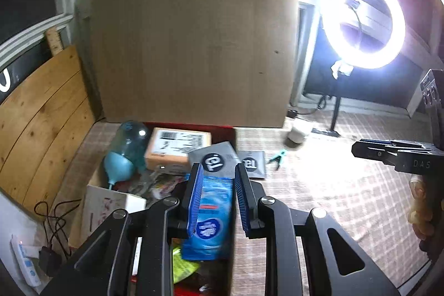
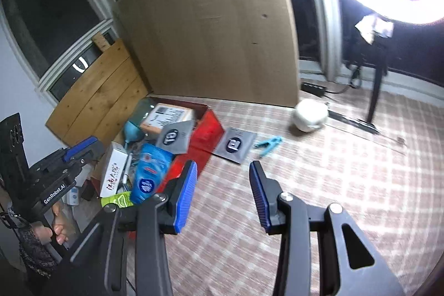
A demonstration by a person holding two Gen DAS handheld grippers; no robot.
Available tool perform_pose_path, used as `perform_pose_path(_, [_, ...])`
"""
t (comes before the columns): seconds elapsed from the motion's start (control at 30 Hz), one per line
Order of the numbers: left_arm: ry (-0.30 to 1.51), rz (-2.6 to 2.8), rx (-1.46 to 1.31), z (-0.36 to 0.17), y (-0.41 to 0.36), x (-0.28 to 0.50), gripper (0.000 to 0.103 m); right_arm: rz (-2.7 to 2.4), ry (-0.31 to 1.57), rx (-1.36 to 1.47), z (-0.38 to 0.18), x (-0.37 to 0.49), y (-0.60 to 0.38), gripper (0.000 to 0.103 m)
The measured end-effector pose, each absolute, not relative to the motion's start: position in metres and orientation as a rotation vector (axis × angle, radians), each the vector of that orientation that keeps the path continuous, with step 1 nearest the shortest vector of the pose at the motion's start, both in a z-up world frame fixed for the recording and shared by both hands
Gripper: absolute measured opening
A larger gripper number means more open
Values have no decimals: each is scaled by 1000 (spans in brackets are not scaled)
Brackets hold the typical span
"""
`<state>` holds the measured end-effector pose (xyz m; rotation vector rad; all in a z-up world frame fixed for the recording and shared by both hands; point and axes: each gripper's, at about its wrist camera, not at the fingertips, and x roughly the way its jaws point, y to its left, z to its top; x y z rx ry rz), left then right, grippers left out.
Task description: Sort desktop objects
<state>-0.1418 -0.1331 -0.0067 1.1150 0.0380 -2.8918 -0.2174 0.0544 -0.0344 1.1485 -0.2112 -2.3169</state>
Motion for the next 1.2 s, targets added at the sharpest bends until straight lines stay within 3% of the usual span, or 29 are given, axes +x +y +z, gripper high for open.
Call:
perform_pose_path(0.1, [11, -2911, 1116, -3, -123, -141, 24, -2344, -207, 1122, -38, -212, 69, 49])
perform_pose_path(0.17, [-8, -2913, 1108, -3, -121, -139, 32, -2346, -176, 1120, -46, -210, 75, 68])
perform_pose_path(0.27, [-22, -2883, 1113, -8, -125, -137, 42, -2350, -129, 1118, -57, -207, 83, 68])
perform_pose_path(0.53, [-31, -2858, 1217, -33, -127, -138, 43, -2424, -108, 1108, -67, -210, 114, 68])
perform_pose_path(0.73, [-36, -2955, 1304, -44, -95, -163, 49, -2473, -71, 1112, -69, -219, 135, 67])
perform_pose_path(0.8, [-65, -2979, 1331, -48, -80, -176, 49, -2489, -58, 1112, -70, -223, 142, 64])
perform_pose_path(0.87, [-87, -3009, 1348, -55, -61, -191, 49, -2505, -46, 1113, -70, -226, 149, 56])
perform_pose_path(1.03, [-91, -3045, 1455, -84, -24, -236, 49, -2504, 7, 1109, -80, -247, 170, 52])
perform_pose_path(1.13, [-75, -3025, 1520, -106, -13, -265, 48, -2458, 60, 1108, -89, -271, 176, 30])
perform_pose_path(1.2, [-54, -3006, 1561, -120, -11, -282, 46, -2428, 99, 1128, -98, -293, 177, 29])
